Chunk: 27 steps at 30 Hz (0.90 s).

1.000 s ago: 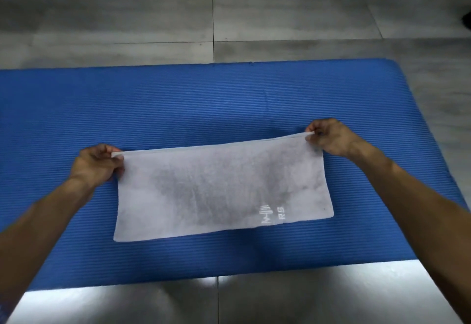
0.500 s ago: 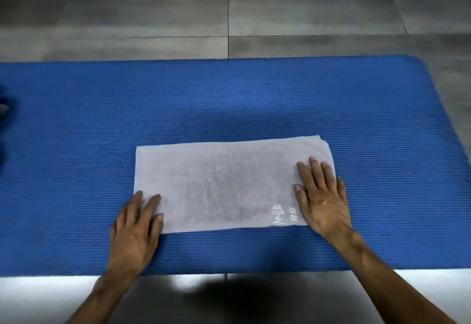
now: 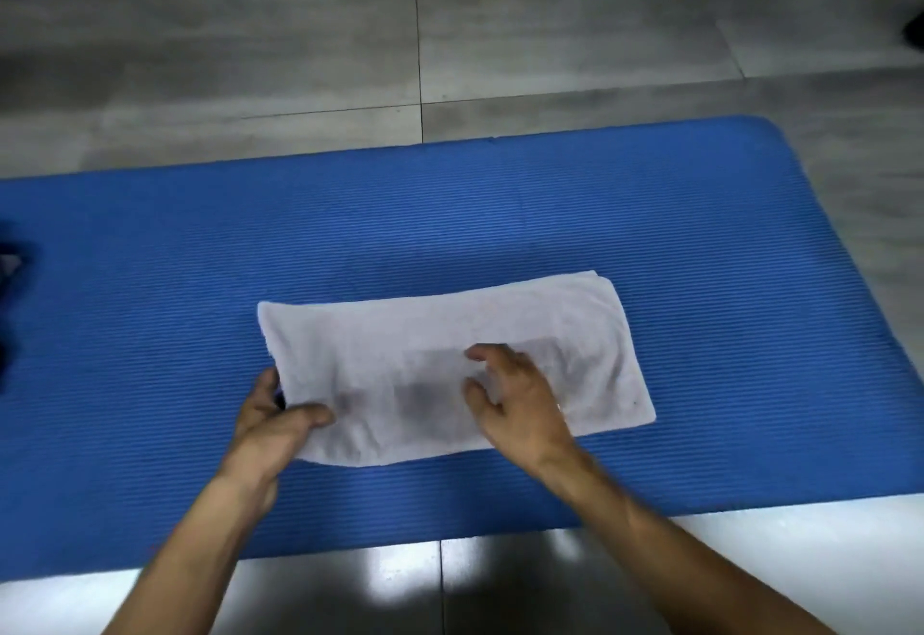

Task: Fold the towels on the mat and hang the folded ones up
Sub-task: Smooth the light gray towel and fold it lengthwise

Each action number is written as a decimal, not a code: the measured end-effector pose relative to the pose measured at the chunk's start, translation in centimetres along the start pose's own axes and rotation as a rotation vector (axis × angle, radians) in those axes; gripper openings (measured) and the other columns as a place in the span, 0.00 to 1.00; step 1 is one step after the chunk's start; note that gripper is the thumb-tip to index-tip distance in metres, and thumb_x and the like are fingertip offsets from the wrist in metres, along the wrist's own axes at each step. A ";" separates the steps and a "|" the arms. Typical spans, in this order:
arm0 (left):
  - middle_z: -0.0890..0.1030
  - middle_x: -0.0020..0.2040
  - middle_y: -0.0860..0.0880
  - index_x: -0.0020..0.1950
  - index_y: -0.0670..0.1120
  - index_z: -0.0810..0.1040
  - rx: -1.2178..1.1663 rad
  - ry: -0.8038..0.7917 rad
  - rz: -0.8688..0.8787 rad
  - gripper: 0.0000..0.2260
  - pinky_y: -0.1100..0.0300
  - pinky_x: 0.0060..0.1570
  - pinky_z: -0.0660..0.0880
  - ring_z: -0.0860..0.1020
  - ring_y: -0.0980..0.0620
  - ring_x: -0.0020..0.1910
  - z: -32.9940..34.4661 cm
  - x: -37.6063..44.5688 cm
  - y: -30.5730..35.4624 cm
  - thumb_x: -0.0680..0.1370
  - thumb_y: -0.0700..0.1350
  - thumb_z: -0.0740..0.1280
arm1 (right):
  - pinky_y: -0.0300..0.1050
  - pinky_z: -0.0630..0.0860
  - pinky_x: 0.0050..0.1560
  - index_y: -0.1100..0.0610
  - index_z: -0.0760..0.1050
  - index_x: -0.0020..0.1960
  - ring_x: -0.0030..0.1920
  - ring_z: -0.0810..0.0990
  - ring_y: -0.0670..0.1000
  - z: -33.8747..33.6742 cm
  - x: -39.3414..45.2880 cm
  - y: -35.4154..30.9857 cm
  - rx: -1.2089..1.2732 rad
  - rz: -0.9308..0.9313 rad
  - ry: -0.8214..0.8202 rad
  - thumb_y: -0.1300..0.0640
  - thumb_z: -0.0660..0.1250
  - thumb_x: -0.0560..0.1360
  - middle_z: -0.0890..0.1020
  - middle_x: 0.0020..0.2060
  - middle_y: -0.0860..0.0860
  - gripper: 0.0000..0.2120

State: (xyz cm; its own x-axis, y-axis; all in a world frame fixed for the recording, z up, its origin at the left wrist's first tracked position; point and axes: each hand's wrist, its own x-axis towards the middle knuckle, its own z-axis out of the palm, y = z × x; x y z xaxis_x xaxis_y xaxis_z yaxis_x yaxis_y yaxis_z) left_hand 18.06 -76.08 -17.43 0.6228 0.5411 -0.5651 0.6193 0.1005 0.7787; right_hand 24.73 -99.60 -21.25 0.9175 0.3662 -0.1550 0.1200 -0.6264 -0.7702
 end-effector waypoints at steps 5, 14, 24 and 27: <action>0.80 0.46 0.56 0.67 0.58 0.69 0.226 -0.258 0.323 0.34 0.65 0.39 0.74 0.79 0.61 0.39 6.4 -5.3 2.2 0.66 0.36 0.73 | 0.48 0.79 0.57 0.50 0.78 0.57 0.54 0.82 0.49 0.1 1.4 -4.8 0.828 0.329 -0.185 0.43 0.69 0.73 0.84 0.51 0.47 0.17; 0.79 0.48 0.56 0.61 0.57 0.74 0.397 -0.349 0.543 0.20 0.74 0.44 0.71 0.77 0.61 0.47 11.2 -7.8 -0.6 0.74 0.40 0.71 | 0.31 0.74 0.58 0.53 0.66 0.74 0.58 0.76 0.41 -6.6 3.0 3.0 0.557 0.341 0.062 0.70 0.58 0.76 0.76 0.64 0.47 0.28; 0.75 0.58 0.58 0.64 0.53 0.75 0.745 -0.283 0.758 0.18 0.60 0.58 0.73 0.74 0.58 0.56 10.0 -5.7 -6.3 0.75 0.43 0.65 | 0.53 0.77 0.60 0.44 0.70 0.67 0.58 0.79 0.51 -12.2 4.3 7.9 0.394 0.390 0.088 0.61 0.60 0.76 0.80 0.57 0.44 0.23; 0.72 0.62 0.55 0.64 0.55 0.75 0.856 -0.253 0.742 0.18 0.58 0.57 0.74 0.71 0.53 0.59 10.5 -5.5 -7.1 0.76 0.55 0.56 | 0.52 0.75 0.55 0.49 0.67 0.69 0.56 0.77 0.54 -11.1 3.3 7.6 0.043 0.345 0.254 0.56 0.61 0.75 0.77 0.57 0.48 0.22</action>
State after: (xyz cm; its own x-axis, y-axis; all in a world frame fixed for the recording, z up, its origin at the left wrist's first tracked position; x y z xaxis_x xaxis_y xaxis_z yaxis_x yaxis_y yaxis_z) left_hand 15.28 -88.52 -22.73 0.9863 0.0383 -0.1606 0.1226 -0.8216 0.5568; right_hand 32.85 -110.79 -20.75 0.9659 -0.0438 -0.2552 -0.2213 -0.6512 -0.7259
